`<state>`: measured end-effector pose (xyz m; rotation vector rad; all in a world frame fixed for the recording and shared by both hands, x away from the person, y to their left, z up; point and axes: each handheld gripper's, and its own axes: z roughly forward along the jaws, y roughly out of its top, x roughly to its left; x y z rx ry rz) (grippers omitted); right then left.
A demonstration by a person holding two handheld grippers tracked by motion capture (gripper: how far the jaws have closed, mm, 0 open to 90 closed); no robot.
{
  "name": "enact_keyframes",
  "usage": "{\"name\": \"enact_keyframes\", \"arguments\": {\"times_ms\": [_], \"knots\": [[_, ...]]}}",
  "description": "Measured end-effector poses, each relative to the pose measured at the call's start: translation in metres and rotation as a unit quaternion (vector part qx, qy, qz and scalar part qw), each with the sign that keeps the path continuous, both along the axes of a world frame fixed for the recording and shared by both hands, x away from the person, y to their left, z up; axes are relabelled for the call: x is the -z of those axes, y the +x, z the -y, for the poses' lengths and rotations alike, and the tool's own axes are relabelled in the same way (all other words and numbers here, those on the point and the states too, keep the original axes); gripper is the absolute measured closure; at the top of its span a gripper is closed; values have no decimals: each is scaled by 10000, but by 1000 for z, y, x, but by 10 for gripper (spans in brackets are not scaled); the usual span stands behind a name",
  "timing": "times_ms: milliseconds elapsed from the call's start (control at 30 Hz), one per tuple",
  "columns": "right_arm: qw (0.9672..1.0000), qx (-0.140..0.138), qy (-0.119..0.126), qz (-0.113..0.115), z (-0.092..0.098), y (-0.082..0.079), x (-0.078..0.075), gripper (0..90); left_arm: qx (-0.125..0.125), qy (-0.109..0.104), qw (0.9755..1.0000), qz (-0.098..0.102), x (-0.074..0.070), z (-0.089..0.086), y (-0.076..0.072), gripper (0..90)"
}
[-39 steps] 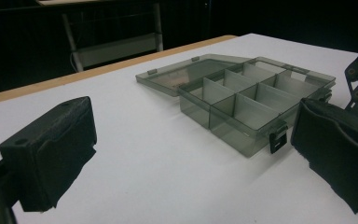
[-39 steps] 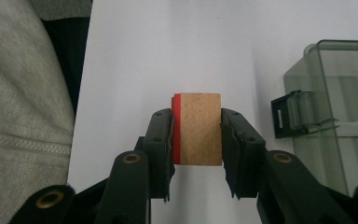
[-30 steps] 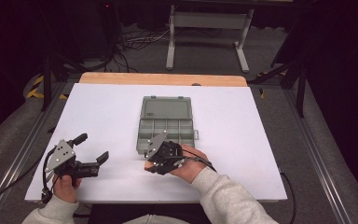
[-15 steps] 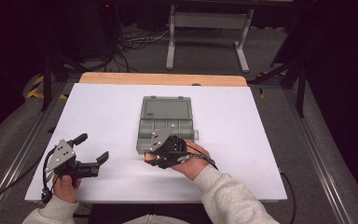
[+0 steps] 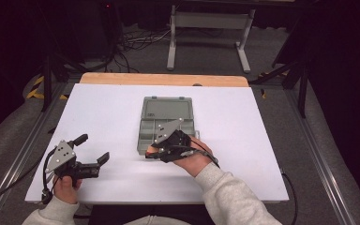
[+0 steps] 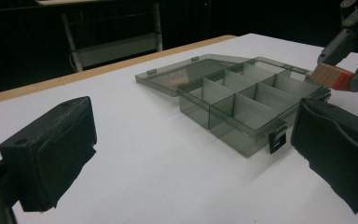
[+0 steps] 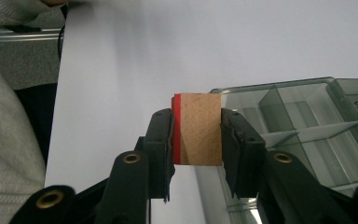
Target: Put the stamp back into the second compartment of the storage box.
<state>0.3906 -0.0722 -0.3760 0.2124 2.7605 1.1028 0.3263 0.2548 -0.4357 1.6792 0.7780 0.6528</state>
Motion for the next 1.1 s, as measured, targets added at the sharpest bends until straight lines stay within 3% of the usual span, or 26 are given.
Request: {"name": "enact_keyframes", "arguments": {"times_ms": [433, 1100], "knots": [[9994, 317, 127, 58, 2, 15, -10, 658, -3, -6, 10000, -3, 0, 0, 0, 10], [9965, 798, 222, 102, 10, 41, -10, 658, -4, -15, 10000, 6, 0, -1, 0, 10]]}}
